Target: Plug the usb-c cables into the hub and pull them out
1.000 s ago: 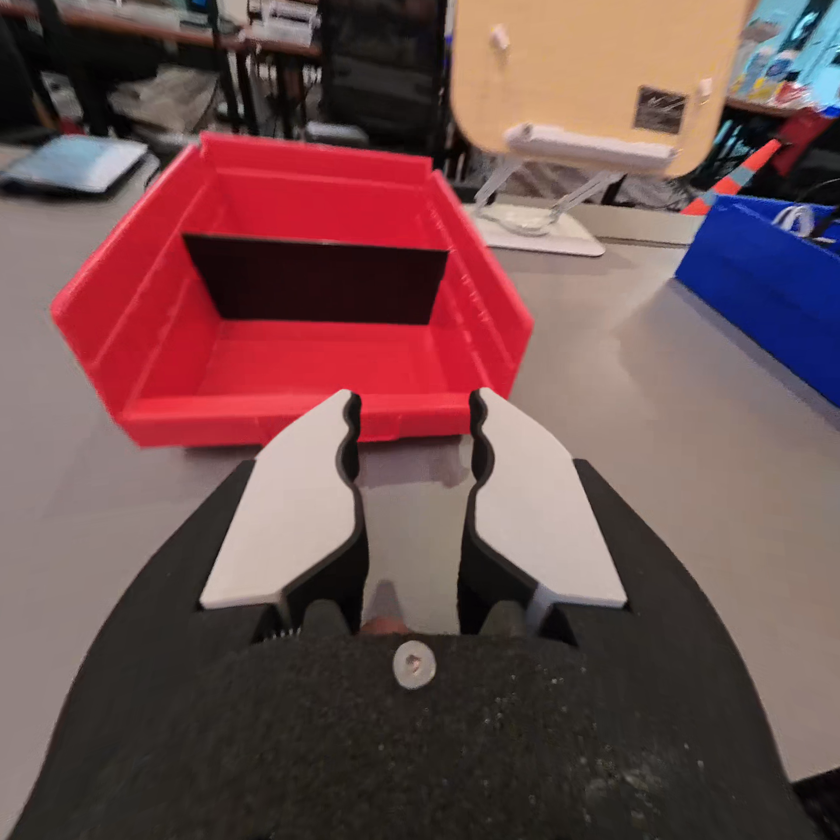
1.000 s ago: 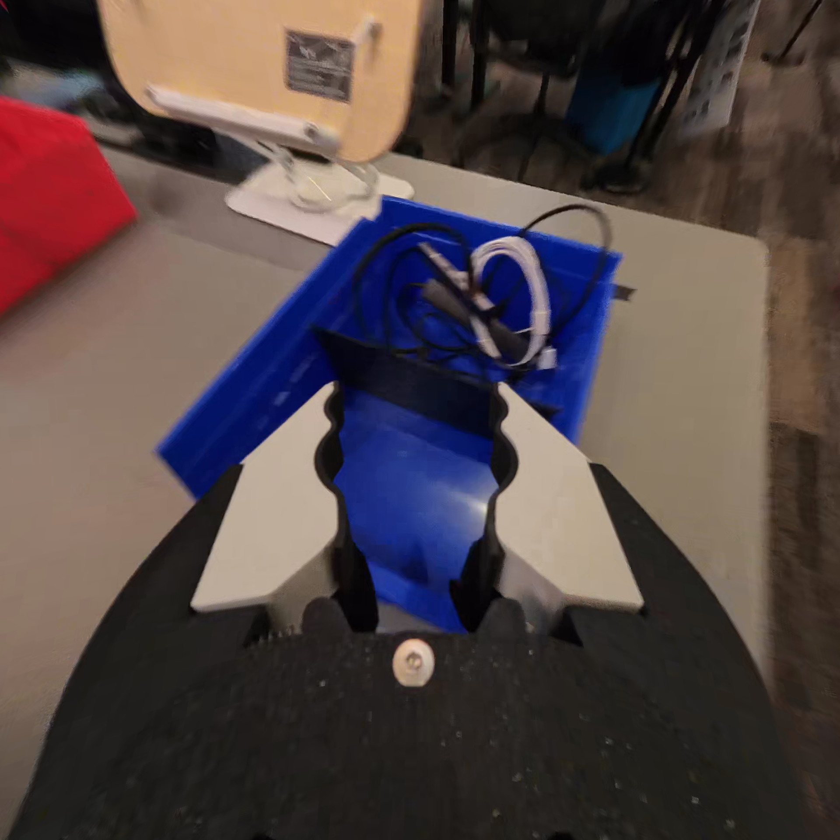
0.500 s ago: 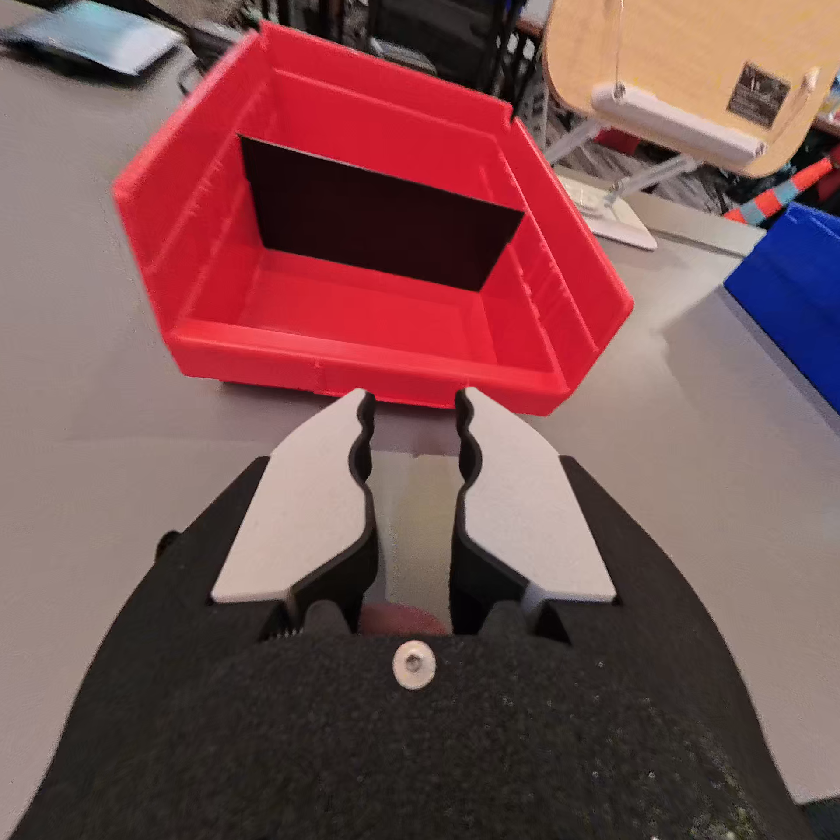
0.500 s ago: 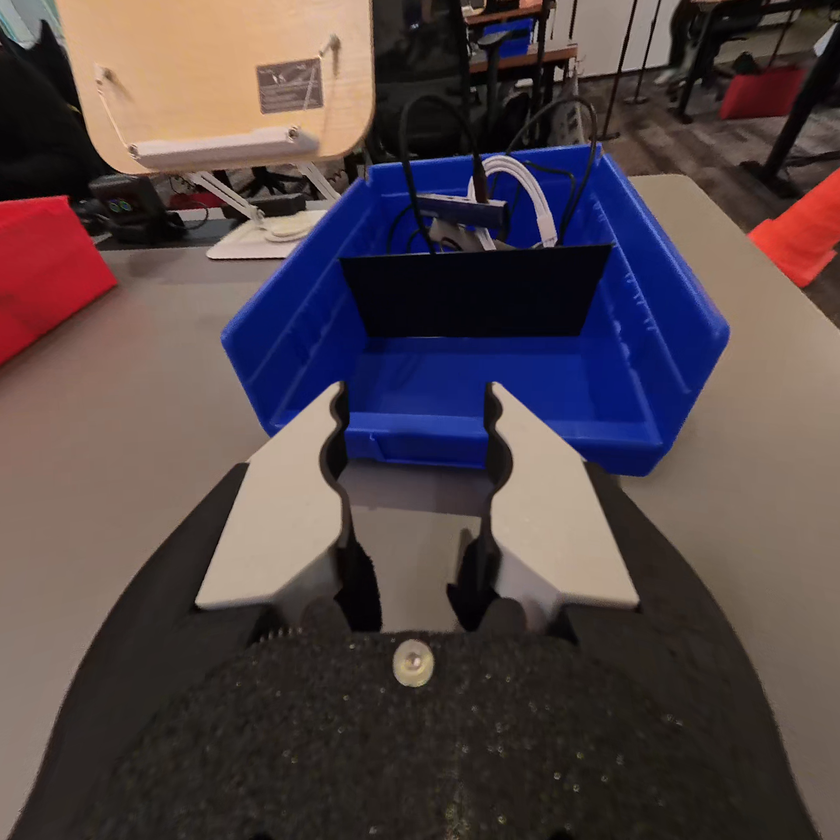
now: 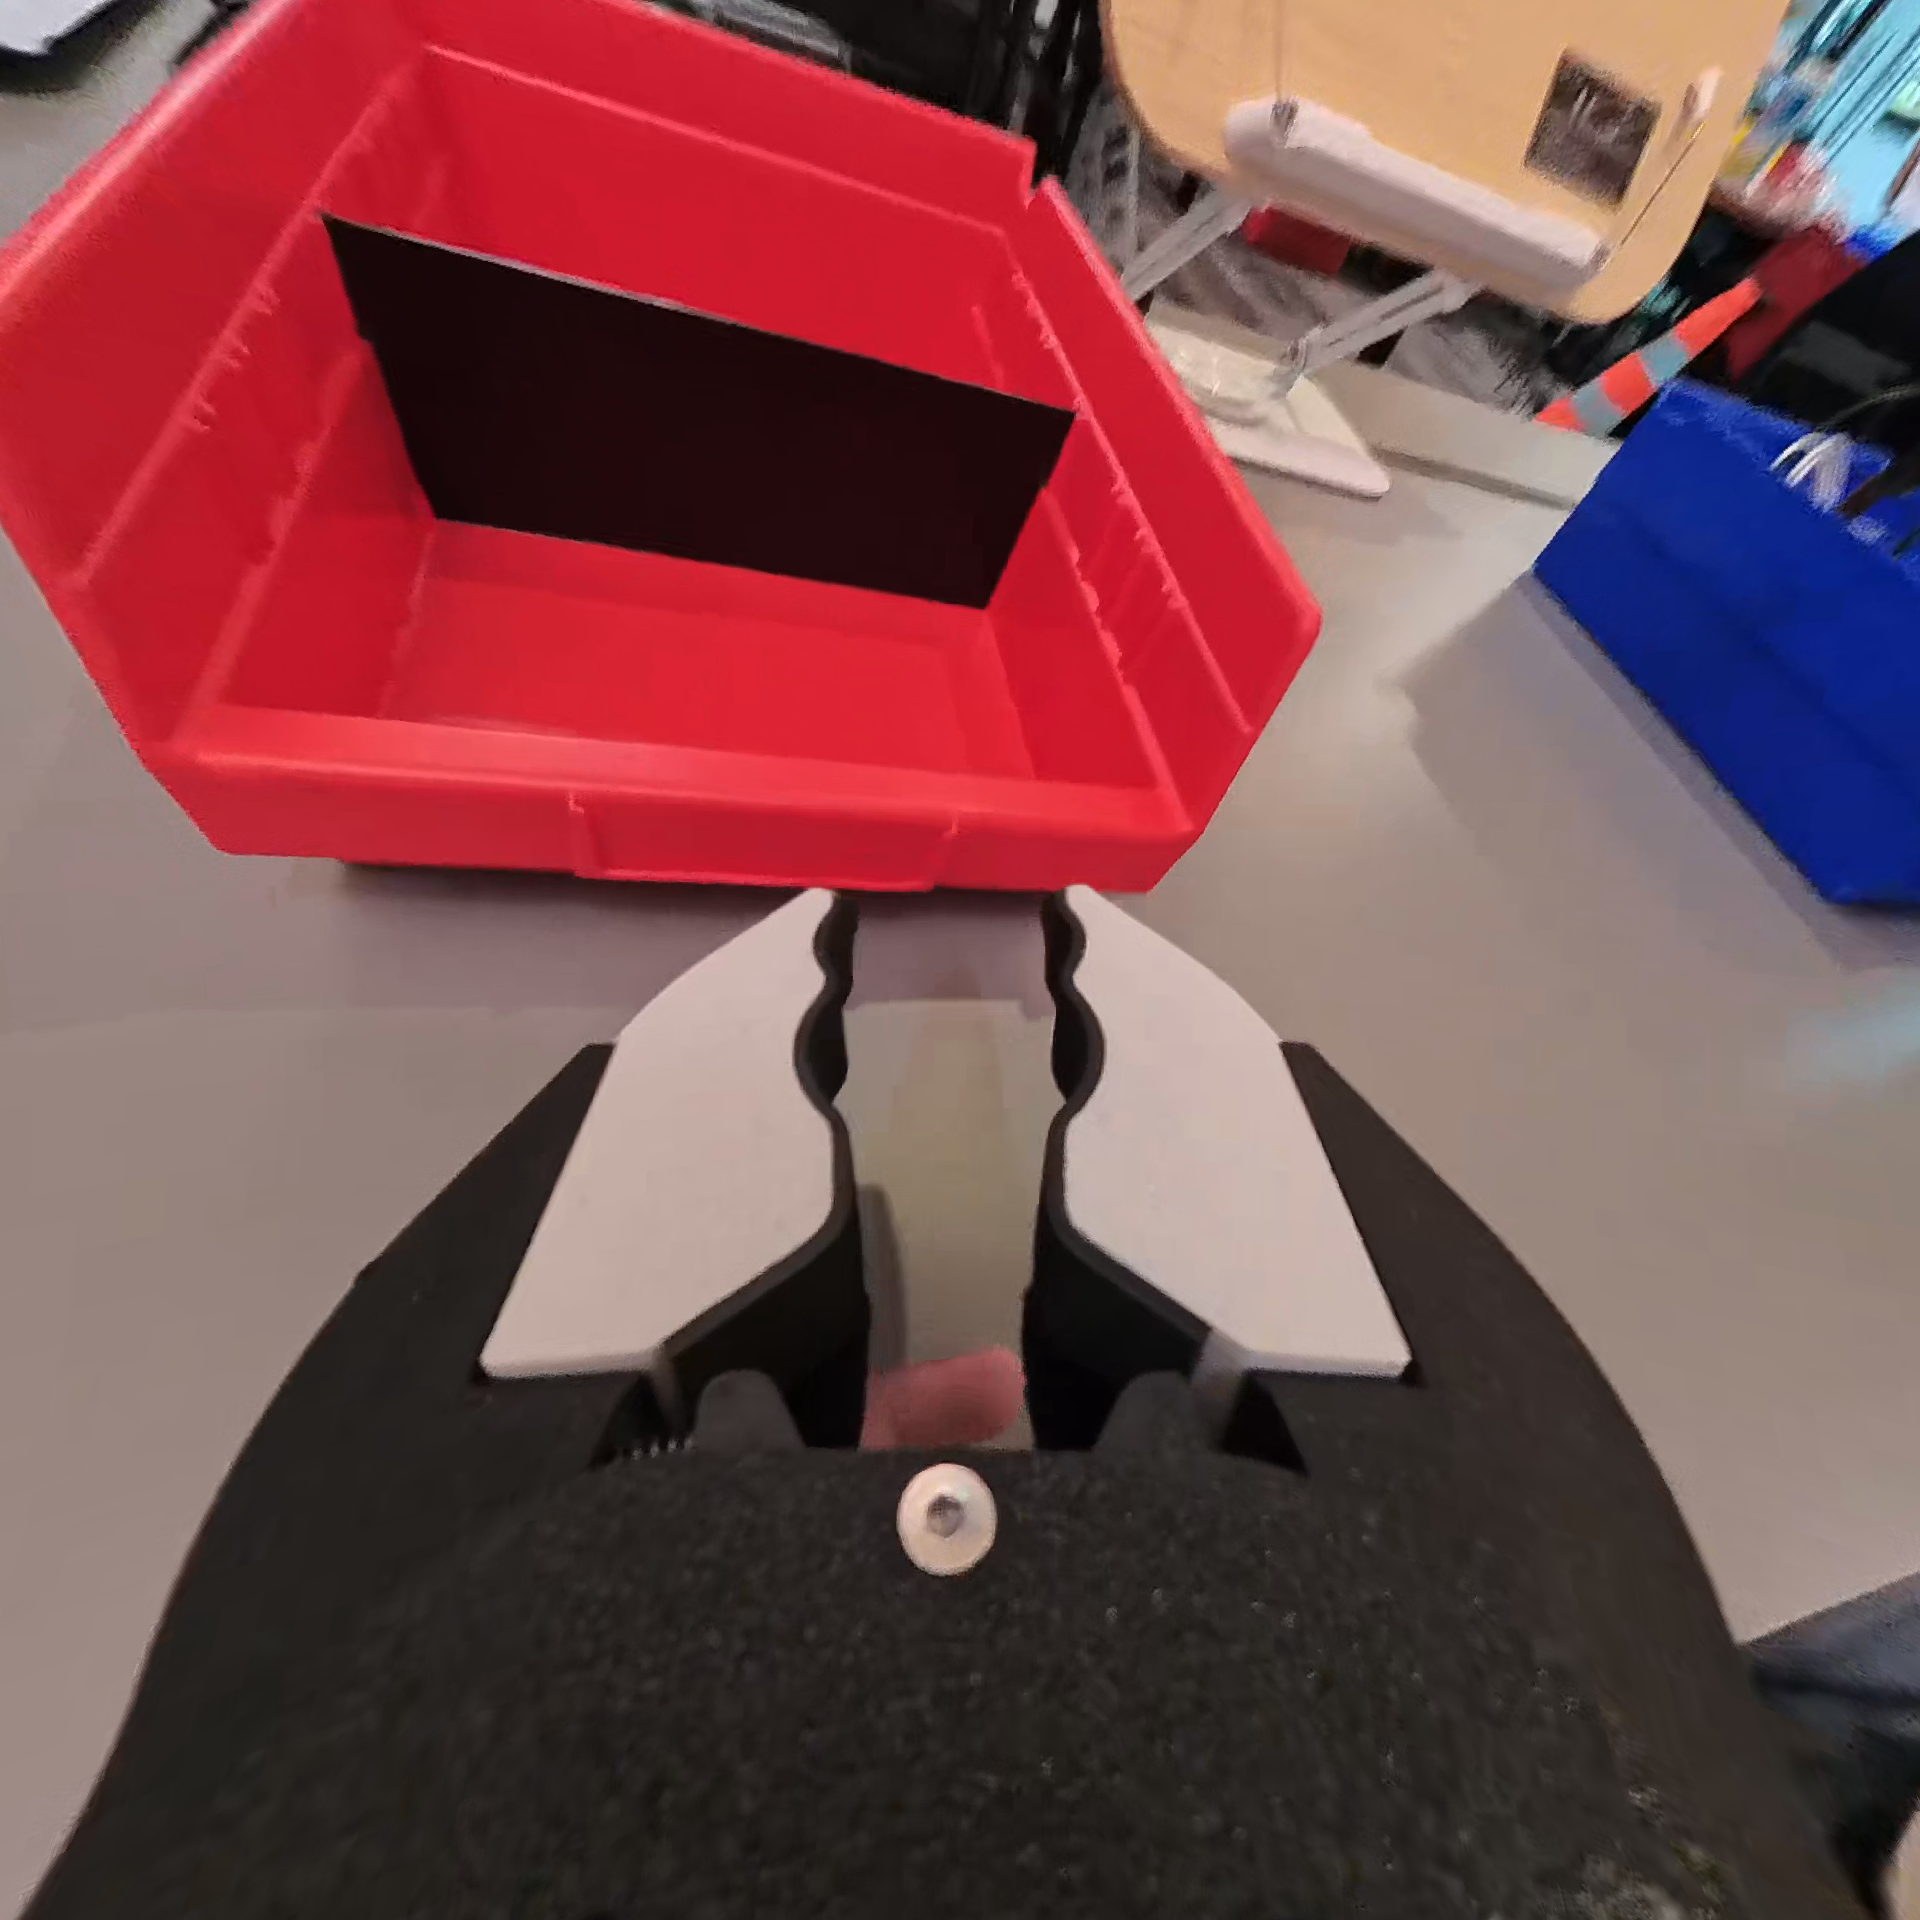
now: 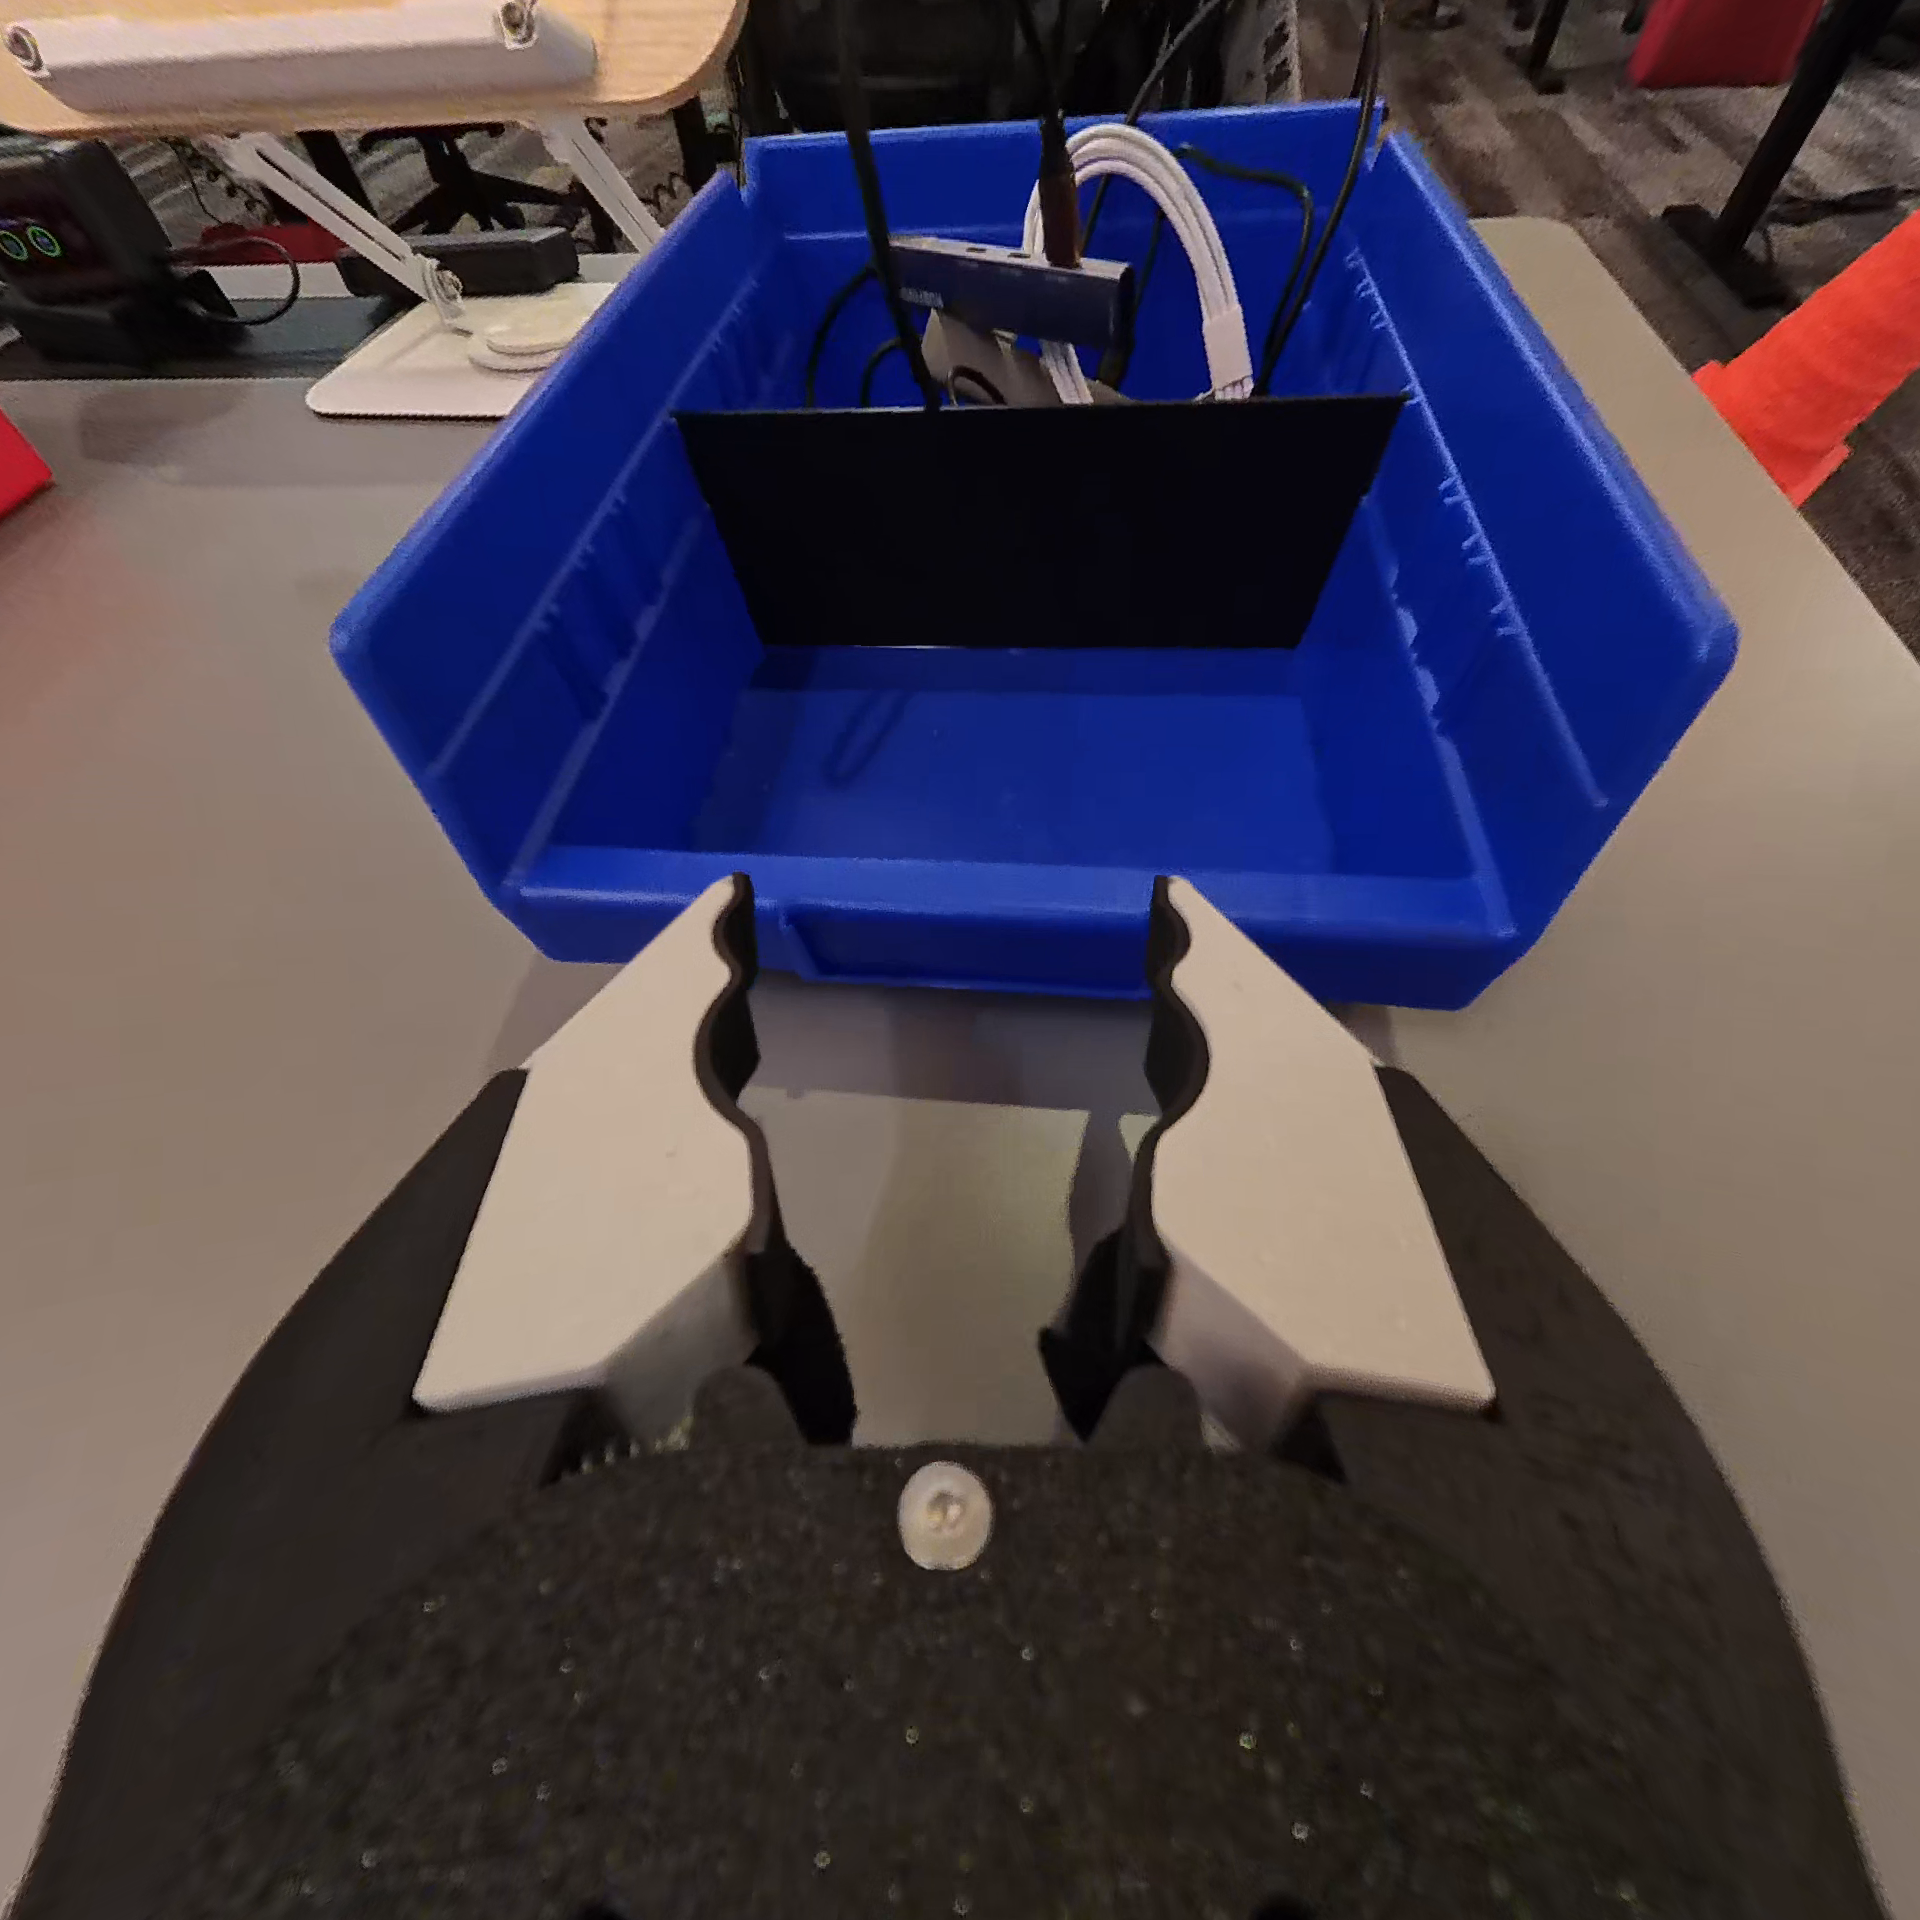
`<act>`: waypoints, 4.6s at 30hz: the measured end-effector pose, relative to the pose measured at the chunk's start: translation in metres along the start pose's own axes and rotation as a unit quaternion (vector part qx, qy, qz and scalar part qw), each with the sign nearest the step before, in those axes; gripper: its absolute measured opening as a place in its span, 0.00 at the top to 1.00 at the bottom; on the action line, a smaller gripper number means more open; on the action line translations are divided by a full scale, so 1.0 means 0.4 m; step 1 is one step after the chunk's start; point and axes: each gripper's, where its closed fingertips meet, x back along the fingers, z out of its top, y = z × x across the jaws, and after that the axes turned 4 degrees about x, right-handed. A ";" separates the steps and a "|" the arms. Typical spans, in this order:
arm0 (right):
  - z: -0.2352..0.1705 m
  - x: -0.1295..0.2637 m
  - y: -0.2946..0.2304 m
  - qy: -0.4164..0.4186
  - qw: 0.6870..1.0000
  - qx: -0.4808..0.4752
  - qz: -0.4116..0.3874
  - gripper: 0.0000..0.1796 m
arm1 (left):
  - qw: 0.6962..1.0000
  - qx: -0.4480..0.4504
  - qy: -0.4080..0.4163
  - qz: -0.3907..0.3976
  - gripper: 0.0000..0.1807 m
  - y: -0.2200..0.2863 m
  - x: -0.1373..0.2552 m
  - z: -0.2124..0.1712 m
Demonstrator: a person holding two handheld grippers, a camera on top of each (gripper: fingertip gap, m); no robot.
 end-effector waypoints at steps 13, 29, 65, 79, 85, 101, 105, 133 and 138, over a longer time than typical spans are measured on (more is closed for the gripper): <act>0.102 -0.030 -0.115 0.078 0.995 0.011 0.066 0.59 | 0.996 -0.047 -0.030 0.076 0.76 -0.050 0.025 -0.035; 0.093 -0.051 -0.368 0.037 0.987 0.058 0.146 0.62 | 0.992 -0.084 -0.035 0.086 0.67 0.013 0.057 -0.068; 0.009 0.097 -0.195 0.036 0.997 -0.021 -0.070 0.98 | 0.975 -0.216 -0.023 -0.048 0.95 0.644 -0.226 -0.139; 0.062 -0.111 -0.572 0.014 0.994 0.107 0.018 0.95 | 0.990 -0.136 -0.039 0.026 0.89 0.262 -0.224 -0.013; 0.023 0.015 -0.596 0.008 0.988 0.119 0.102 0.91 | 0.992 -0.093 0.073 0.035 0.77 0.176 -0.027 0.129; -0.122 0.208 -1.037 -0.042 0.903 0.208 0.374 0.82 | 0.989 -0.125 -0.050 0.062 0.86 -0.302 -0.099 0.132; -0.094 0.157 -1.112 -0.033 0.910 0.189 0.367 0.81 | 0.989 -0.099 -0.049 0.095 0.98 -0.323 -0.090 0.123; 0.380 0.274 -0.814 0.252 0.958 0.122 0.063 0.98 | 0.945 -0.258 0.134 0.149 0.96 0.301 0.302 0.212; 0.497 0.296 -0.502 0.268 0.961 0.061 -0.004 0.98 | 0.938 -0.296 0.163 0.072 0.96 0.596 0.113 0.325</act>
